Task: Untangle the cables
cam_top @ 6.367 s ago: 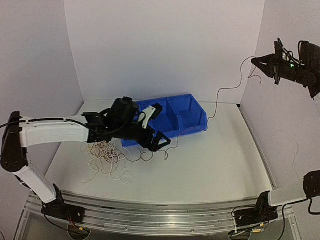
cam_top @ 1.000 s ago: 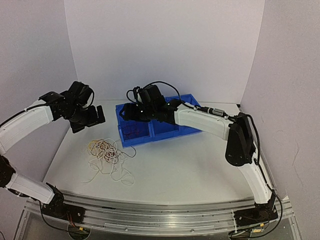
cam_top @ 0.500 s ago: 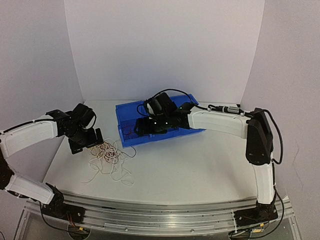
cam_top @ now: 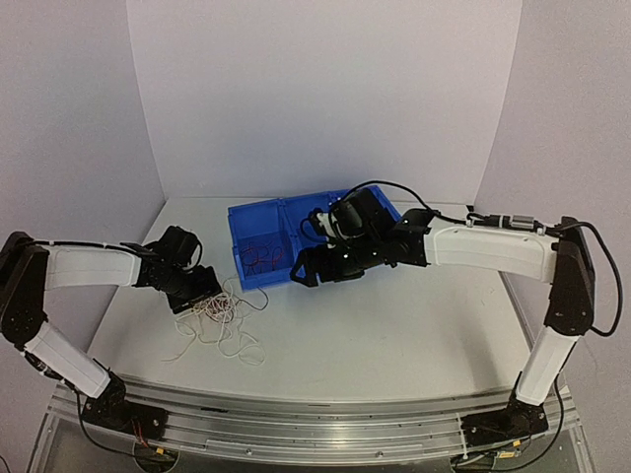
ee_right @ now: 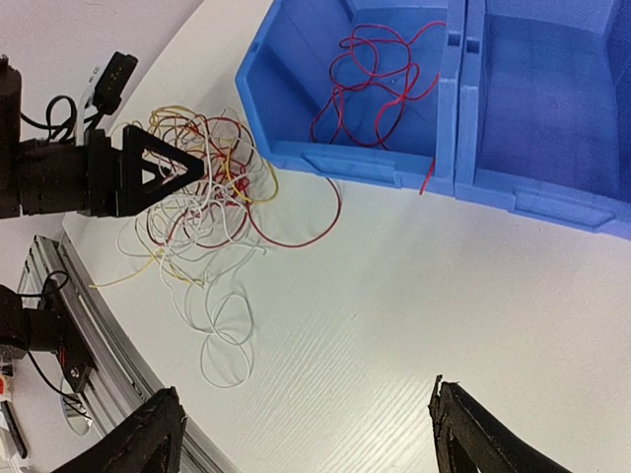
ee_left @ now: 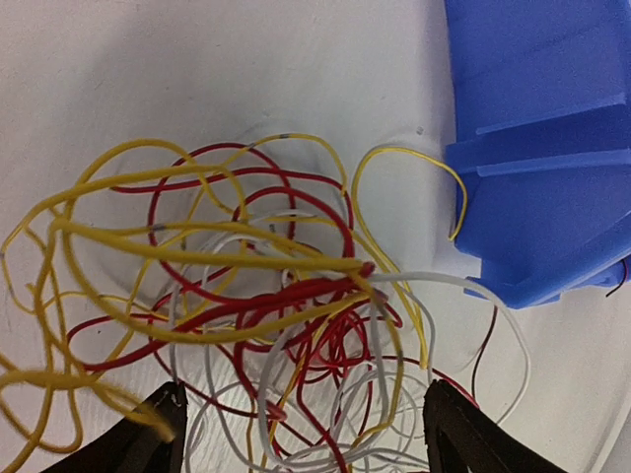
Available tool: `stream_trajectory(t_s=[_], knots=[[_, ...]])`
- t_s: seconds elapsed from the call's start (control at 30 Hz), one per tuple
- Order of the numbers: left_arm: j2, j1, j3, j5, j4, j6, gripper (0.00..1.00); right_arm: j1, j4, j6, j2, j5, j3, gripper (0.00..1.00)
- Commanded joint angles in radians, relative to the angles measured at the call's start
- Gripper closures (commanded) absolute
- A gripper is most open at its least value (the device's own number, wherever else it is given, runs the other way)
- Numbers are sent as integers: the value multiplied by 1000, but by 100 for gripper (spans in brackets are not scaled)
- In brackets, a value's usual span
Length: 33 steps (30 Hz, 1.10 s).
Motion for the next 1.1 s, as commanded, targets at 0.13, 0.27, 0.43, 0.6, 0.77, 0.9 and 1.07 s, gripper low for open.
stream_trajectory(t_s=[0.13,0.27,0.43,0.6,0.77,0.9,1.07], knots=[[41,4,-65,103,224,24,75,0,22,-22,-77,-84,-71,17],[-26,2,-91,193,245,41,100,6,29,-24,-71,-142,-72,19],[-154,-105,-103,288,263,45,100,29,33,-44,-60,-158,-59,20],[-189,-289,-34,296,268,56,100,45,34,-57,-50,-185,-44,23],[-105,-404,51,289,296,76,100,54,36,-61,-73,-185,-59,25],[-27,-433,114,276,298,82,100,54,35,-47,-109,-166,-114,26],[43,-459,170,291,302,95,100,54,36,-28,-144,-142,-155,35]])
